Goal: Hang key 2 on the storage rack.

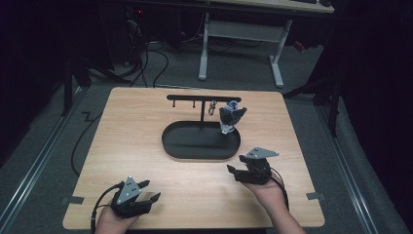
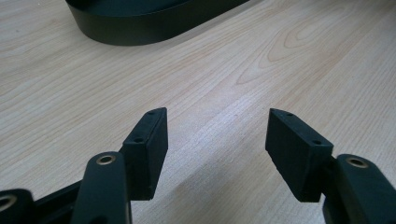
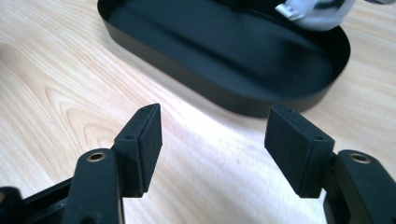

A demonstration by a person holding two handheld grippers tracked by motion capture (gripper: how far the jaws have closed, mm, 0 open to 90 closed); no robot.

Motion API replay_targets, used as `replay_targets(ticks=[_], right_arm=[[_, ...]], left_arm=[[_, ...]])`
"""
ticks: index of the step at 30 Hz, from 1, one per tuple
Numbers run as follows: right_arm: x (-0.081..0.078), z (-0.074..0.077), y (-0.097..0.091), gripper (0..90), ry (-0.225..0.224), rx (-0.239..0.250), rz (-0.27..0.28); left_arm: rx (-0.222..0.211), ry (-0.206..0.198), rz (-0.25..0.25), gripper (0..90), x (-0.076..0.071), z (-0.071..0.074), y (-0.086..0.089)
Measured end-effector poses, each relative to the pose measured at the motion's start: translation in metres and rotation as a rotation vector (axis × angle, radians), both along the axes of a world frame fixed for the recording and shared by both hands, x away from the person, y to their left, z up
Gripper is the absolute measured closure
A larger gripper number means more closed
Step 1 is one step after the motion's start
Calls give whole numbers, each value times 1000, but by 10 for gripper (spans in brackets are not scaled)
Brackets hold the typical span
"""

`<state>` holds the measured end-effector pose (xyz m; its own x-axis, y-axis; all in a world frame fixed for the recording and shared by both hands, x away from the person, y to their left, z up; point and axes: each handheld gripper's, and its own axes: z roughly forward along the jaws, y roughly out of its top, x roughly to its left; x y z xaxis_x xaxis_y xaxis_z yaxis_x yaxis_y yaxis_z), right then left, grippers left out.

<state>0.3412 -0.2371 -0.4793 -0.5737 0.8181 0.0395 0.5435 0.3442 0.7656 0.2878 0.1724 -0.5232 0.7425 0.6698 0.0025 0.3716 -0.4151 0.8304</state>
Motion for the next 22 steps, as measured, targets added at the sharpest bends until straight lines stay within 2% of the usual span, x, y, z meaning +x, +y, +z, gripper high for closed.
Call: replay_targets(ticks=[5,9,13,17,22], right_arm=[[-21,-18,-8,324,-20,28,-23],[-41,-32,-17,269,-53,17,-35],[-57,-38,-32,204,-52,35,-74],[-63,-42,-47,197,-46,64,-119],[-61,-41,-49,194,-62,94,-144]], left_arm=[[-1,-2,-4,396,-1,1,0],[-7,-1,-4,396,-1,1,0],[-21,2,-6,395,-2,2,-1],[-26,-2,-12,395,-3,2,-2],[-26,-6,-14,393,-3,3,-3]])
